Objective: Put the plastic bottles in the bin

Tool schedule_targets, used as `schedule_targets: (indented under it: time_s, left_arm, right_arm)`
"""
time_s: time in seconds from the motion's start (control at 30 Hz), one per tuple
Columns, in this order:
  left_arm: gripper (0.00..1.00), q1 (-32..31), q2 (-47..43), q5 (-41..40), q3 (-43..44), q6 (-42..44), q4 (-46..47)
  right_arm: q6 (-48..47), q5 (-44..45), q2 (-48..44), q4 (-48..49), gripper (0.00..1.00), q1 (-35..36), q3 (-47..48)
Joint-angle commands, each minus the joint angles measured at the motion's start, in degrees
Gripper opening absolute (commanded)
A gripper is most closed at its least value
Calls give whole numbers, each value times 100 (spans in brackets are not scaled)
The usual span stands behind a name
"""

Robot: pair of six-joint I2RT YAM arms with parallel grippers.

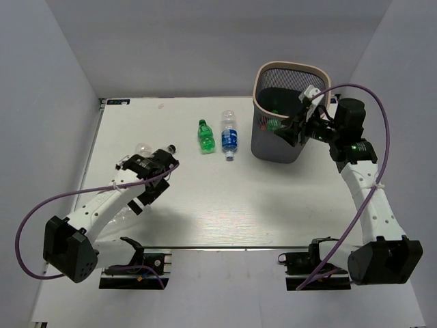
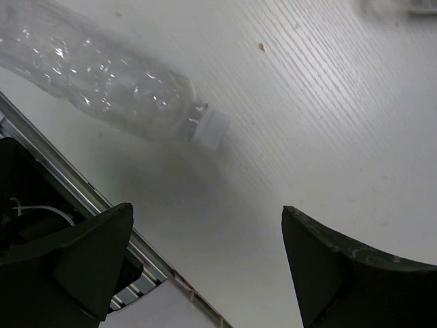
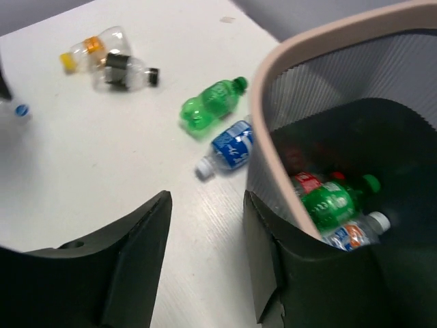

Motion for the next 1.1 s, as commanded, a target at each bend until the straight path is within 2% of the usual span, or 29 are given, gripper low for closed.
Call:
schedule_targets:
  time_s: [0.0,0.07,0.1,0.13,0.17,0.2,0.23,0.27,0.3,0.33,0.4,0.43,0.5,0.53,0.57,0.6,0.63,0.67,0.7,0.77,0.8,0.83,0.87,0.9,0.97,1.03,1.07]
  left_arm:
    - [99,333,-151,-913,121,-3229,-326]
    - [99,535,-10,-966,392,-3229,-326]
    - [99,536,60,-1036,559,-2968,-326]
    - [99,536,165,-1123,796,-2478,-247]
    - [99,536,471,-1324,1094,-1768,-125]
    - [99,536,630,-1387,1758,22,320]
    - [99,414,788,-1388,2078,728,464]
    - [99,413,903,-1196,2604,1466,631]
    - [99,360,1052,-1029,2835,2099,867]
    - [98,360,1054,-723,2994,3080,1009]
    - [95,360,687,-536,3189,3738,1395]
    - [99,429,493,-196,3189,4306,1667]
    - [99,483,54,70,3075,4636,2090]
    - [99,483,-261,254,3022,4820,2405]
    - [99,483,-352,256,3022,4822,2408]
    - [99,483,-352,317,3092,4822,2408]
    - [99,483,-353,317,3249,4691,2190]
    - [99,483,-353,317,3355,4629,2040]
    - [99,483,-353,422,3486,4628,1969]
    - [99,412,-353,544,3575,4401,1968]
    - [99,412,-457,633,3637,4400,1968]
    - [99,412,-536,686,3637,4400,2160]
    - [99,412,-607,773,3724,4400,2162]
    - [99,412,-694,835,3803,4400,2240]
    - [99,412,-756,836,3926,4348,2241]
    - [99,412,-809,906,4050,4347,2162]
    - [99,412,-810,958,4050,4347,2162]
  right_arm:
    - [-492,-761,-168,-223,52,10,-40]
    - [-737,-901,-159,-346,63,28,-84]
    - [-913,-989,-141,-591,70,28,3]
    - [-1541,-1633,-124,-1202,76,45,100]
    - [-2504,-1927,-2,-1635,80,80,240]
    - [-3045,-2217,52,-3075,81,80,659]
    - [-4138,-2838,191,-3585,81,133,803]
    - [-5019,-2966,384,-4025,76,238,926]
    - [-5376,-3150,464,-4343,74,317,1275]
    - [-6110,-3204,691,-5225,72,587,1366]
    - [-6494,-3126,1044,-5758,67,835,1603]
    - [-6696,-3030,1106,-5857,67,1271,1578]
    - [-6619,-2853,1142,-5569,65,1608,1411]
    - [-6036,-2496,1125,-5080,65,2193,1028]
    - [-5804,-2353,1003,-4423,72,2381,850]
    - [-5523,-2221,967,-4025,74,2749,648]
    - [-4554,-2098,940,-2768,76,2935,37]
    - [-4336,-1671,922,-2451,79,3415,-135]
    - [-3872,-1527,1053,-2160,80,3577,-458]
    - [-3588,-992,1517,-1264,84,4093,-558]
    - [-2977,-668,1642,-1017,84,4219,-628]
    - [-2719,-360,1948,-258,84,4472,-655]
    - [-2490,-174,2125,-41,84,4562,-585]
    - [-1914,150,2683,300,84,4615,-524]
    - [-1549,503,3056,661,85,4817,-69]
    - [-1056,1040,3810,848,85,5010,249]
    - [-916,1223,3953,944,85,5055,729]
